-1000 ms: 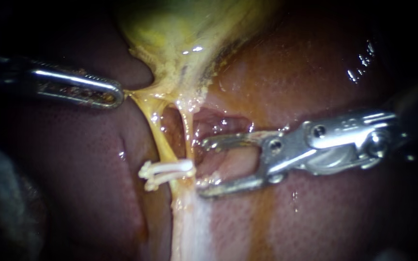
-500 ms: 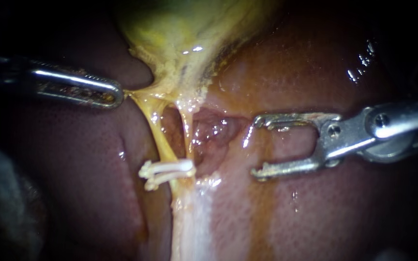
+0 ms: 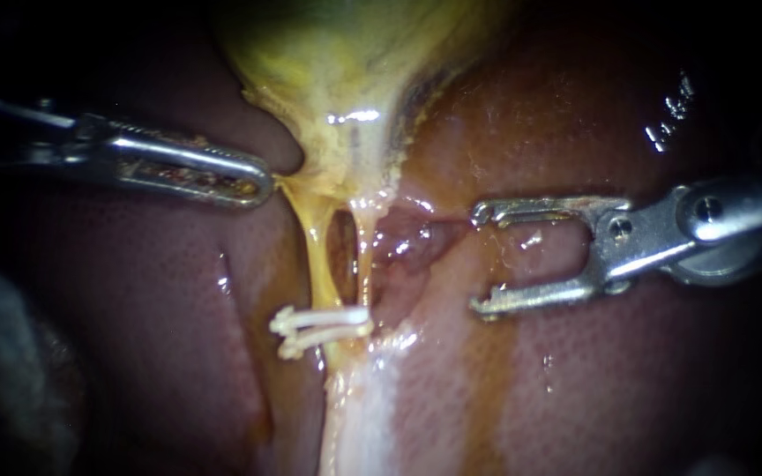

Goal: Going back second clip left tube

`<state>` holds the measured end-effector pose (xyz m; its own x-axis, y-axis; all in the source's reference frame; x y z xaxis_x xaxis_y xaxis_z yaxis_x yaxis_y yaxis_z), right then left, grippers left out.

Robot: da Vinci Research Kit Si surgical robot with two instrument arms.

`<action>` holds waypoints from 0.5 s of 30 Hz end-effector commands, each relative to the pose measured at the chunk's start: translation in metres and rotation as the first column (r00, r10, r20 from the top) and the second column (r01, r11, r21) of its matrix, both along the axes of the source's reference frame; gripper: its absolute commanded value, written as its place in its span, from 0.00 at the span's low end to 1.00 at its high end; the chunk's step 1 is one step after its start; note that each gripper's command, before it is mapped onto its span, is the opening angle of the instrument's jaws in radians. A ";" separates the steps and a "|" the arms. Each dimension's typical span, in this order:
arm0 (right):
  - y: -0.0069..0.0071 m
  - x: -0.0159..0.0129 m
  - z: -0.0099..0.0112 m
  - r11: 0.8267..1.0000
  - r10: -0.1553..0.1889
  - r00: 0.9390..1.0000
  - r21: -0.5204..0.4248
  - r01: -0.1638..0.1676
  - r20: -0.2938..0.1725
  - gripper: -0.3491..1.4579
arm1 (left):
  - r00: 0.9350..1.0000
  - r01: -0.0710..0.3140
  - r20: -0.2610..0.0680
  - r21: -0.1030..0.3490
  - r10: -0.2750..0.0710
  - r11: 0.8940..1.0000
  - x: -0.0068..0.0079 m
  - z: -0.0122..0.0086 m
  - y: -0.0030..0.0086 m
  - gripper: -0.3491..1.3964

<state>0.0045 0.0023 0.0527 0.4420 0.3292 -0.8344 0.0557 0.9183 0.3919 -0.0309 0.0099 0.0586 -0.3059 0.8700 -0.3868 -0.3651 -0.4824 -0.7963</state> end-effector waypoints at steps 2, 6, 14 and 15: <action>0.0000 0.0000 0.0000 1.000 -0.003 1.000 0.001 0.003 -0.001 0.47 | 1.000 -0.004 0.000 -0.004 0.004 1.000 -0.0003 0.0006 0.0000 0.00; 0.0000 0.0000 0.0000 1.000 -0.003 1.000 0.001 0.003 -0.001 0.47 | 1.000 -0.007 0.002 -0.003 0.007 1.000 -0.0005 0.0015 0.0000 0.00; -0.0001 -0.0001 -0.0001 1.000 -0.004 1.000 0.001 0.004 -0.002 0.47 | 1.000 -0.012 0.004 -0.005 0.012 1.000 -0.0005 0.0020 0.0001 0.00; -0.0001 -0.0001 -0.0001 1.000 -0.004 1.000 0.001 0.004 -0.002 0.47 | 1.000 -0.013 0.004 -0.005 0.013 1.000 -0.0005 0.0020 0.0001 0.00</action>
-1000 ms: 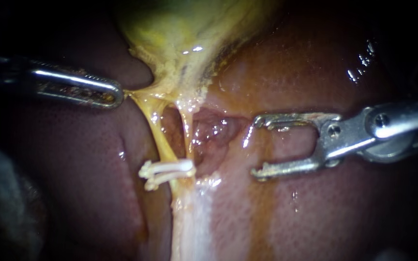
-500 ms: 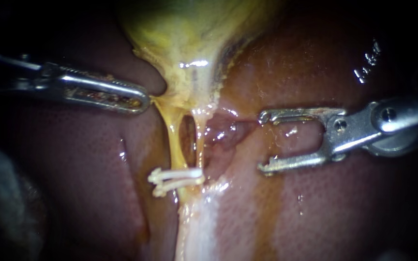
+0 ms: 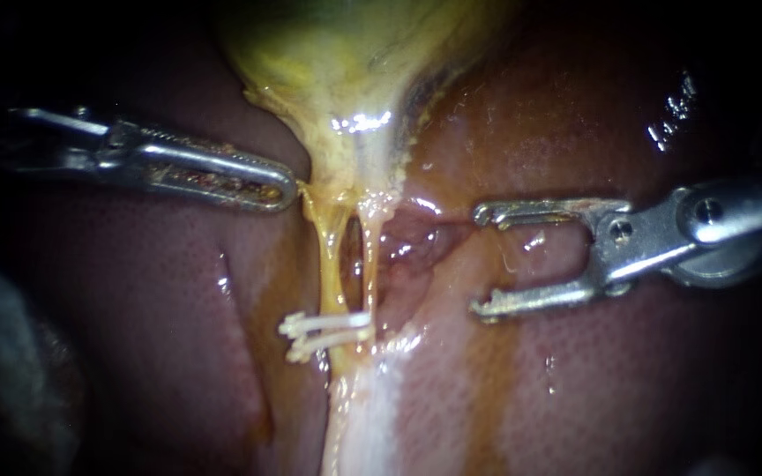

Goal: Going back second clip left tube

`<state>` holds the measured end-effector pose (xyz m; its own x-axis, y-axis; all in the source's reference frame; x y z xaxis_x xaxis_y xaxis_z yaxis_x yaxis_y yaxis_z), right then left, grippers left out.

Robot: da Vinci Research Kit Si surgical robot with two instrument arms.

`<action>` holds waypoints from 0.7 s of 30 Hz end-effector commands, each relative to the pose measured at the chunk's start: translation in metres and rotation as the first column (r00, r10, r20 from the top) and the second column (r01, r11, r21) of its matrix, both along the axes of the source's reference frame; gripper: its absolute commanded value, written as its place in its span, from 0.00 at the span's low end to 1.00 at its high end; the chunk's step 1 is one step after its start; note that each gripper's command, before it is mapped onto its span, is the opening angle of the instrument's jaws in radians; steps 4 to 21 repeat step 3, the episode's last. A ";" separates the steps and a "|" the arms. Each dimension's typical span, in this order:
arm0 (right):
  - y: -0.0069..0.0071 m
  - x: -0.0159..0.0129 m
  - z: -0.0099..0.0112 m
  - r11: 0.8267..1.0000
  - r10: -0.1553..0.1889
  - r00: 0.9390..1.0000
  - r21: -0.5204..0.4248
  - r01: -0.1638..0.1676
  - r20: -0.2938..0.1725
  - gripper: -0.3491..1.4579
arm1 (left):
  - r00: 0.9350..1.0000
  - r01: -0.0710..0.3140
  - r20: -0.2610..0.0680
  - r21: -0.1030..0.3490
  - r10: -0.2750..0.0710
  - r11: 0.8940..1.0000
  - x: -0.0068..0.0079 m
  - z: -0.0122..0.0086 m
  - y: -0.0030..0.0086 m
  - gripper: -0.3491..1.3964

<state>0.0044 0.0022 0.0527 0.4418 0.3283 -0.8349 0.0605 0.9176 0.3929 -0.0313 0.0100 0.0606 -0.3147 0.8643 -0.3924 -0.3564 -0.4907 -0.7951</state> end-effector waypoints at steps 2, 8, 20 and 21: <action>0.0000 0.0000 -0.0001 1.000 -0.002 1.000 0.001 0.002 -0.001 0.47 | 1.000 -0.002 0.002 0.001 0.002 1.000 0.0000 0.0000 0.0000 0.00; 0.0000 0.0000 -0.0001 1.000 -0.002 1.000 0.001 0.002 -0.001 0.47 | 1.000 -0.004 0.002 0.001 0.004 1.000 0.0000 0.0000 0.0000 0.00; 0.0000 0.0000 -0.0001 1.000 -0.002 1.000 0.001 0.002 -0.001 0.47 | 1.000 -0.004 0.002 0.001 0.004 1.000 0.0000 0.0000 0.0000 0.00; 0.0000 0.0000 -0.0001 1.000 -0.002 1.000 0.001 0.002 -0.001 0.47 | 1.000 -0.004 0.002 0.001 0.004 1.000 0.0000 0.0000 0.0000 0.00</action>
